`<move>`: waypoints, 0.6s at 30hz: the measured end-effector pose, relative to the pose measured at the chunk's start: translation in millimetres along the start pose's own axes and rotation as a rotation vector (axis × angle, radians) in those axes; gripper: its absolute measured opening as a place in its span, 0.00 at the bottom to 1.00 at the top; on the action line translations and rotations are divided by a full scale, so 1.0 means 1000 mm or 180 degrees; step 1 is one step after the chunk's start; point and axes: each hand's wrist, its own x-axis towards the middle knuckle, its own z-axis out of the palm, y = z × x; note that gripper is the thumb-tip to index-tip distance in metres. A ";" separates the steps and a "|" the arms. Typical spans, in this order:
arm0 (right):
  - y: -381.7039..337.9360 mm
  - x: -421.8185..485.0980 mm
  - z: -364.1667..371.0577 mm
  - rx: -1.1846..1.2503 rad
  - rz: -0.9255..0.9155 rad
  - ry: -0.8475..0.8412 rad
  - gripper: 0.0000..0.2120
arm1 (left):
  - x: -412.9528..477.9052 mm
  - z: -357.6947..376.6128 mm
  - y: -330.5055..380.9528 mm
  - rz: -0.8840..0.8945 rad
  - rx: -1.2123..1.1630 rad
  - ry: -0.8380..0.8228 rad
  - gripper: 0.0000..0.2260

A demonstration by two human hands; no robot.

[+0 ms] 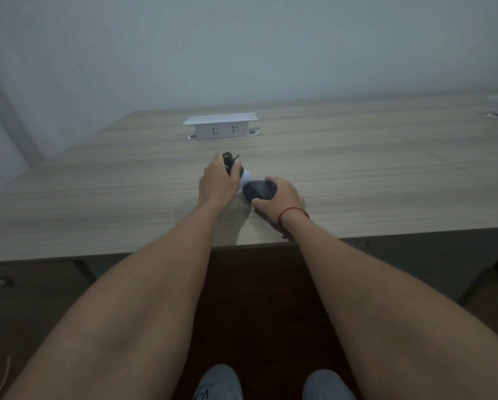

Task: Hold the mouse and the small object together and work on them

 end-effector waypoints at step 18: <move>-0.003 0.004 0.001 0.0585 0.0407 0.0561 0.14 | -0.002 0.001 -0.012 -0.1076 -0.0911 -0.0388 0.18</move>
